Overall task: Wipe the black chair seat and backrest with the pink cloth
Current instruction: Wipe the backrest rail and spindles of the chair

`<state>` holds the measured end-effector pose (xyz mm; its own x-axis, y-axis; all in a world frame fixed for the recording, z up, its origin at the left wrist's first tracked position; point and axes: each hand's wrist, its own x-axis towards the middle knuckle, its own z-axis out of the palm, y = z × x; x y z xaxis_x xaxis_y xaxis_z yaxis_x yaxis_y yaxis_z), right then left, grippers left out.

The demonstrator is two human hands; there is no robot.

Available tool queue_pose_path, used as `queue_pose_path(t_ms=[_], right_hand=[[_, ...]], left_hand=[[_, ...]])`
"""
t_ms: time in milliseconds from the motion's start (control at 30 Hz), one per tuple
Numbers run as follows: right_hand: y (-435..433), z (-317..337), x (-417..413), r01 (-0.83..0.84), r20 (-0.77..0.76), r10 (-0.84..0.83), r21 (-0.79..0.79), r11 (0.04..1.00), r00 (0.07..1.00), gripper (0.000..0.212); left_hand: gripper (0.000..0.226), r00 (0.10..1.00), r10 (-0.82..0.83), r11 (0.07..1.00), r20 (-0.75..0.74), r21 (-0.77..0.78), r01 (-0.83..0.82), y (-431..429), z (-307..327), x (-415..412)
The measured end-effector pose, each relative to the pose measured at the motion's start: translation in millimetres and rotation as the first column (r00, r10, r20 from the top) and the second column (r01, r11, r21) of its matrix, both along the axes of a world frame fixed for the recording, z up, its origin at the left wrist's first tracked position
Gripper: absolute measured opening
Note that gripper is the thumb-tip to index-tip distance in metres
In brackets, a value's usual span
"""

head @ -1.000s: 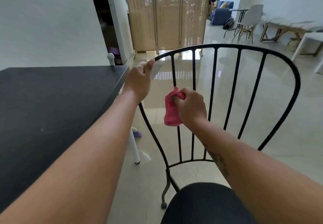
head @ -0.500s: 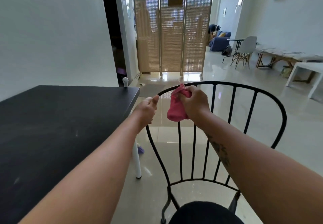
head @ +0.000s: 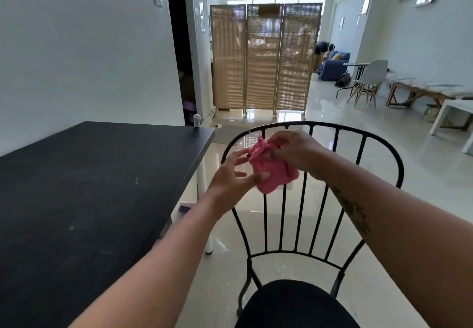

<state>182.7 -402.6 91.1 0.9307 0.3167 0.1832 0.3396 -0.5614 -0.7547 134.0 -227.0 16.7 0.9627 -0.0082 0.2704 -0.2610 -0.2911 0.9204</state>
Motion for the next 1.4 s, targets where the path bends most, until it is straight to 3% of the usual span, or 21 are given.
queue_pose_path(t_ms=[67, 167, 233, 300, 433, 533, 600, 700, 900, 1000, 1100, 1200, 1267, 1400], right_hand=[[6.0, -5.2, 1.8, -0.027, 0.006, 0.027, 0.018, 0.999, 1.0, 0.013], [15.2, -8.1, 6.9, -0.109, -0.033, 0.11, 0.041, 0.993, 0.993, 0.011], [21.4, -7.3, 17.1, -0.146, -0.006, 0.146, -0.081, 0.986, 0.989, 0.012], [26.6, -4.8, 28.7, -0.152, 0.129, 0.173, -0.155, 0.976, 0.976, 0.016], [28.3, 1.8, 60.5, 0.134, 0.577, 0.071, -0.305, 0.943, 0.814, 0.027], [18.3, -11.8, 78.6, 0.283, 0.543, 0.073, -0.543, 0.791, 0.836, 0.044], [14.9, -32.9, 84.5, 0.36, 0.585, 0.083, -0.598, 0.716, 0.807, 0.053], [16.2, -55.9, 88.0, 0.487, 0.726, 0.081, -0.535, 0.69, 0.683, 0.061], [22.1, -68.2, 95.4, 0.544, 0.821, 0.018, -0.394, 0.741, 0.57, 0.057], [23.7, -74.4, 98.5, 0.546, 0.847, 0.006, -0.348, 0.762, 0.531, 0.058], [26.7, -79.2, 101.2, 0.524, 0.88, -0.037, -0.247, 0.815, 0.473, 0.054], [19.8, -79.0, 104.8, 0.442, 0.902, -0.05, -0.161, 0.882, 0.429, 0.045], [6.8, -76.6, 107.9, 0.408, 0.923, 0.001, -0.171, 0.897, 0.386, 0.04], [-18.2, -67.8, 118.3, 0.516, 0.953, 0.035, -0.193, 0.835, 0.3, 0.032]], left_hand=[[0.07, 1.0, 0.017, 0.994, -0.007, -0.109, -0.017, -2.4, 1.2, -0.5], [0.039, 0.997, 0.075, 0.98, -0.016, -0.183, -0.076, 6.1, -2.0, 4.6], [0.027, 0.995, 0.091, 0.977, -0.037, -0.191, -0.096, 15.7, -6.9, 6.4], [0.022, 0.989, 0.145, 0.97, -0.043, -0.193, -0.15, 24.7, -9.2, 6.5], [0.017, 0.969, 0.24, 0.965, 0.064, -0.124, -0.231, 29.1, -2.2, 10.0], [0.016, 0.882, 0.394, 0.911, 0.26, 0.012, -0.411, 22.6, 9.4, 26.4], [0.018, 0.803, 0.437, 0.851, 0.406, 0.103, -0.515, 16.9, 12.0, 39.1], [0.025, 0.73, 0.394, 0.788, 0.558, 0.205, -0.581, 7.2, 2.3, 57.3], [0.04, 0.704, 0.229, 0.659, 0.672, 0.425, -0.621, 7.7, -13.1, 89.0], [0.035, 0.68, 0.211, 0.696, 0.702, 0.381, -0.609, 14.7, -17.5, 93.8], [0.036, 0.676, 0.267, 0.808, 0.687, 0.222, -0.545, 18.1, -15.6, 90.4], [0.036, 0.684, 0.324, 0.849, 0.654, 0.117, -0.515, 16.6, -5.7, 86.9], [0.033, 0.654, 0.325, 0.838, 0.683, 0.113, -0.534, 13.6, -1.1, 84.4], [0.025, 0.636, 0.229, 0.798, 0.737, 0.231, -0.556, -10.6, -21.2, 81.3]])
